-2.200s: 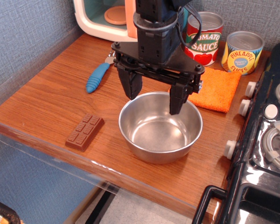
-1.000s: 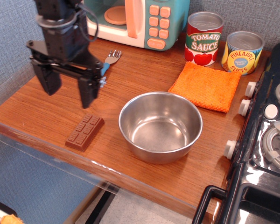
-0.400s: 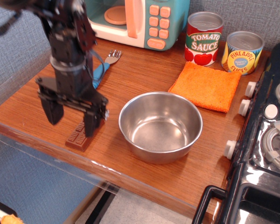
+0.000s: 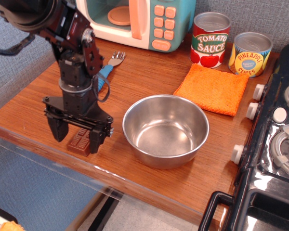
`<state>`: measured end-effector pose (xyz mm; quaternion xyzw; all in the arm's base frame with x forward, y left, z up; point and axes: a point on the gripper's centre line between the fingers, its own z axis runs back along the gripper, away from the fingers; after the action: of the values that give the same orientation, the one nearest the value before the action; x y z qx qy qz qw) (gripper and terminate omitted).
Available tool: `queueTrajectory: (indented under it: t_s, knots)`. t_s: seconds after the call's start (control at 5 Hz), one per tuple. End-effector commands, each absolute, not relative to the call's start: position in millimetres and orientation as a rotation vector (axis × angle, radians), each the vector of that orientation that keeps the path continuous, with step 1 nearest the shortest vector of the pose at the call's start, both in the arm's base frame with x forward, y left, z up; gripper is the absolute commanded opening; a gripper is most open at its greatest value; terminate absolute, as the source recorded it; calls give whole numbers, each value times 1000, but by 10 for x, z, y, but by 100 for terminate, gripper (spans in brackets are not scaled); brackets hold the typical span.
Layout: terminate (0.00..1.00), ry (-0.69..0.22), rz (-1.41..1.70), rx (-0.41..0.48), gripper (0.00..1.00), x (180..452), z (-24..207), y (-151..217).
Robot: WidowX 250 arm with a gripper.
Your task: Put the chocolate bar directly behind the silver bowl.
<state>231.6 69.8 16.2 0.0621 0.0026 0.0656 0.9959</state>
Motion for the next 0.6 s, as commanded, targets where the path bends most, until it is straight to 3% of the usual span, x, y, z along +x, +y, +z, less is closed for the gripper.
queueTrajectory:
  t_s: [0.0,0.2,0.4]
  knots:
    - [0,13,190,195,100,2407,204,822]
    - [0,15,205,209,0,2438,198,848]
    - [0,18,207,219,0,2450,195,836]
